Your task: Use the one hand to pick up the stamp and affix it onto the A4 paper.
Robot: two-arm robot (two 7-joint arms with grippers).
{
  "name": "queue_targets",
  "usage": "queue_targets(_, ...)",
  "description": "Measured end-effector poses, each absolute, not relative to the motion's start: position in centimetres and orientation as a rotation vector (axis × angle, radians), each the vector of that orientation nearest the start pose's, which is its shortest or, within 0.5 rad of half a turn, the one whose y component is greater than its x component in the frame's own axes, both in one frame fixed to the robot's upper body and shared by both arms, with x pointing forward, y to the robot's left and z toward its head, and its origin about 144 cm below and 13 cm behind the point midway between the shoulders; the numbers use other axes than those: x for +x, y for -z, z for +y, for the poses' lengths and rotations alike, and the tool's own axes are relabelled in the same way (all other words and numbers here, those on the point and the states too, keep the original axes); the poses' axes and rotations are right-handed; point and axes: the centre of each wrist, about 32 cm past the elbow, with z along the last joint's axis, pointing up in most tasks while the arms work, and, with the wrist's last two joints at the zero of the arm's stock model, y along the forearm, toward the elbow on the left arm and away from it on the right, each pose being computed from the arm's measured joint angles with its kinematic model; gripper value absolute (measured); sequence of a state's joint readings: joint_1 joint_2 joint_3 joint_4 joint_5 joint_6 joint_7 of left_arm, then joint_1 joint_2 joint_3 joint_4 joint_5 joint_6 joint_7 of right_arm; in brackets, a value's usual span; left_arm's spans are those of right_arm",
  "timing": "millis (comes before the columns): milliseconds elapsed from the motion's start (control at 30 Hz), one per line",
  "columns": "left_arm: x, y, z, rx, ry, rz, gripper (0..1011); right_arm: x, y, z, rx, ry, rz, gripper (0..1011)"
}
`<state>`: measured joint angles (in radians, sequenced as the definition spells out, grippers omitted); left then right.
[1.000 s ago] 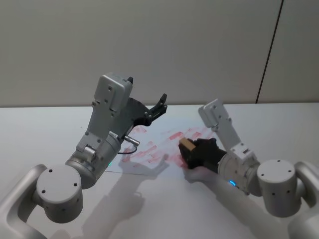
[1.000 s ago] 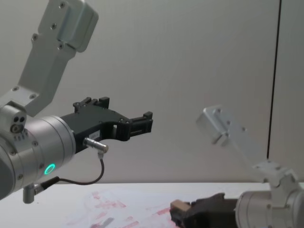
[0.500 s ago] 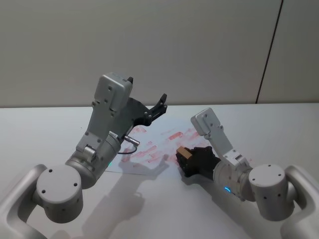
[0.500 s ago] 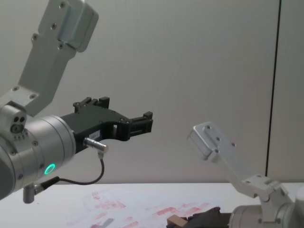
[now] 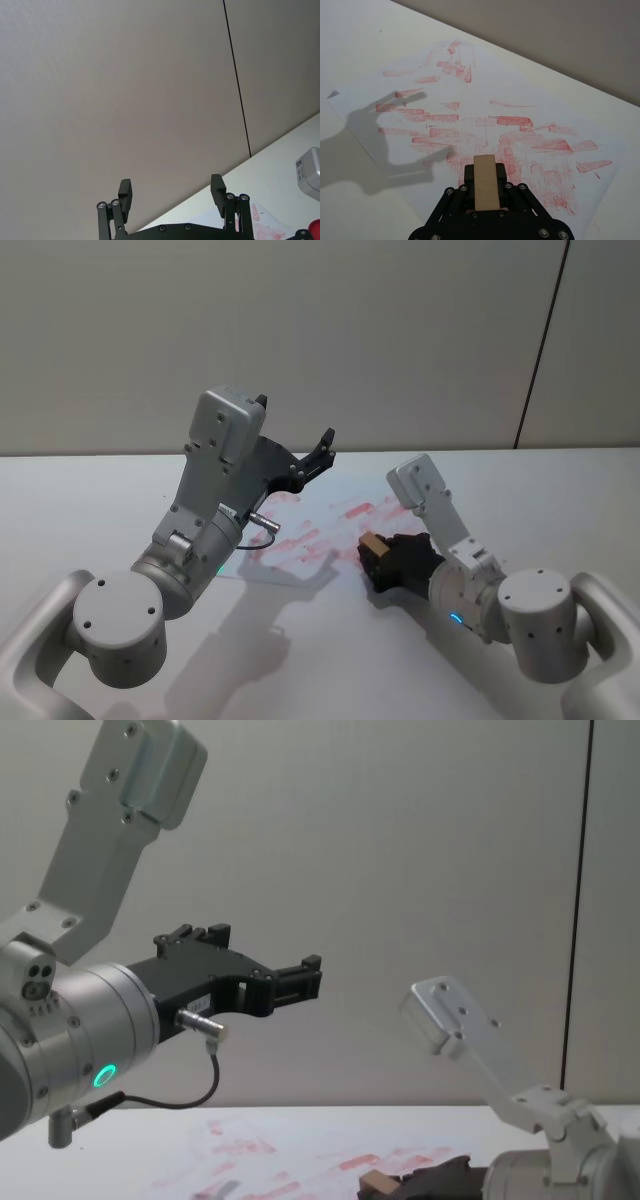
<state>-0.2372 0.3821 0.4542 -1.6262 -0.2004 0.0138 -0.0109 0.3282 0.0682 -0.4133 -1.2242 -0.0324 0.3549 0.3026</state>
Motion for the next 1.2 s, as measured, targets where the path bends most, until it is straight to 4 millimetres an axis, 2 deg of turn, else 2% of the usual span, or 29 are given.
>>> queue_targets(233,49.2,-120.4,19.8,0.061,-1.124,-0.268,1001,53.1,-114.7,-13.4,-0.412,0.941,0.130,220)
queue_targets(500,49.2,-120.4,19.8,0.061,-1.124,-0.268,1001,52.9,-117.2,-14.1,-0.298,0.976,0.123,221)
queue_targets(600,49.2,-120.4,19.8,0.061,-1.124,-0.268,1001,52.5,-118.2,-15.1,-0.261,1.001,0.125,220)
queue_targets(767,49.2,-120.4,19.8,0.061,-1.124,-0.268,1001,51.7,-118.7,-16.8,-0.251,1.036,0.134,220)
queue_targets(1000,49.2,-120.4,19.8,0.061,-1.124,-0.268,1001,50.2,-118.5,-19.8,-0.294,1.091,0.153,221)
queue_targets(1200,49.2,-120.4,19.8,0.061,-1.124,-0.268,1001,49.3,-118.1,-21.2,-0.326,1.108,0.165,219)
